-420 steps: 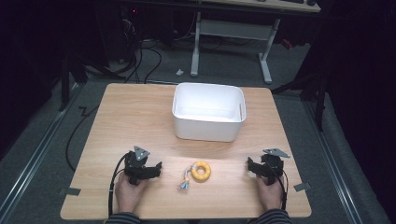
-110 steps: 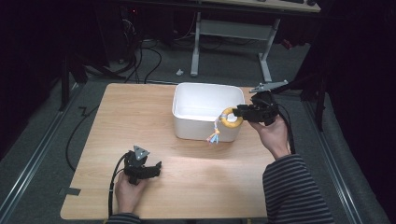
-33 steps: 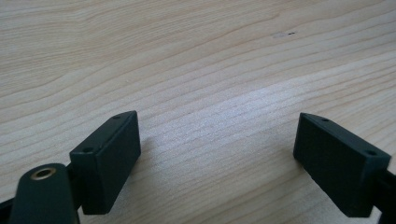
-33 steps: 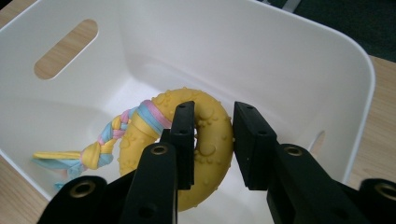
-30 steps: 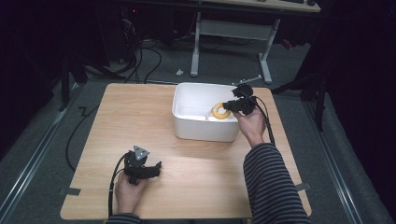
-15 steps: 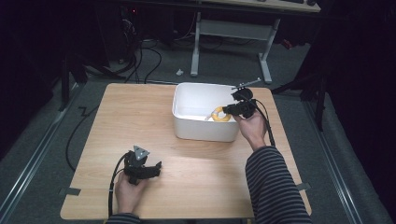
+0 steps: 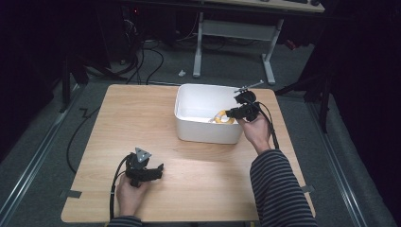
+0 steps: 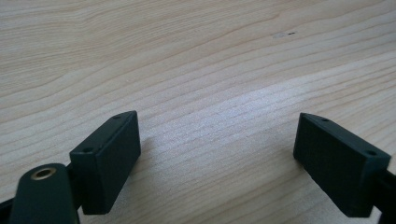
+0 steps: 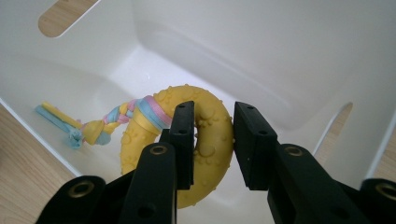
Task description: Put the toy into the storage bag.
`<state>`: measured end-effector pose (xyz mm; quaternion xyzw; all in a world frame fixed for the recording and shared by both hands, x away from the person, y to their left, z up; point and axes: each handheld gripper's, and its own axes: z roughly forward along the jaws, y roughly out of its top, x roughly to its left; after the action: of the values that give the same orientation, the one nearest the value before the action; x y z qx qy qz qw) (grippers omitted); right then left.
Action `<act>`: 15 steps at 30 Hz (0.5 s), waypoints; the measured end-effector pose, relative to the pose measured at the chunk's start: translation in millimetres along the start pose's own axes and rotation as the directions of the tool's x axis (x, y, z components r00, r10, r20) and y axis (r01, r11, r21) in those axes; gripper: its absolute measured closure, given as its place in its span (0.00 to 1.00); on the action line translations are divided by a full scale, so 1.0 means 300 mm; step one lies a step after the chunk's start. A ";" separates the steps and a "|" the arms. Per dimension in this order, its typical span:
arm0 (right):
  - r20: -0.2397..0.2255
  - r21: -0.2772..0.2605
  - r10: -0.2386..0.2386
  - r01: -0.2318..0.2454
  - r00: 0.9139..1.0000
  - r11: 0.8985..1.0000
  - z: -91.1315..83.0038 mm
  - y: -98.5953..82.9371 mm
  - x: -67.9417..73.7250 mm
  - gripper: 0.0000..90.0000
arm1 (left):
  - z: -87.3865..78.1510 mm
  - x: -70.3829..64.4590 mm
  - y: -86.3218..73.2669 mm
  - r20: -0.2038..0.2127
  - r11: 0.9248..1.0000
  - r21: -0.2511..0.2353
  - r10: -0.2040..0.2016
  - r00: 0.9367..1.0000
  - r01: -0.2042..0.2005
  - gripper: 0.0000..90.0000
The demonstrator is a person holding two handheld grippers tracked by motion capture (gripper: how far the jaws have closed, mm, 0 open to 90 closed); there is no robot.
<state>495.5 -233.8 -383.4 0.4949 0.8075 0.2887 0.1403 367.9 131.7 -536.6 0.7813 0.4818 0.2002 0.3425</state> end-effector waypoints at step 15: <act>0.000 -0.084 0.004 -0.004 1.000 0.996 -0.083 -0.055 -0.011 0.53 | -0.001 0.000 0.000 0.001 1.000 0.001 0.000 1.000 0.000 0.17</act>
<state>472.6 -250.5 -373.8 0.4902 0.7937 0.3226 0.1604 367.7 131.9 -536.5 0.7816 0.4817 0.1998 0.3422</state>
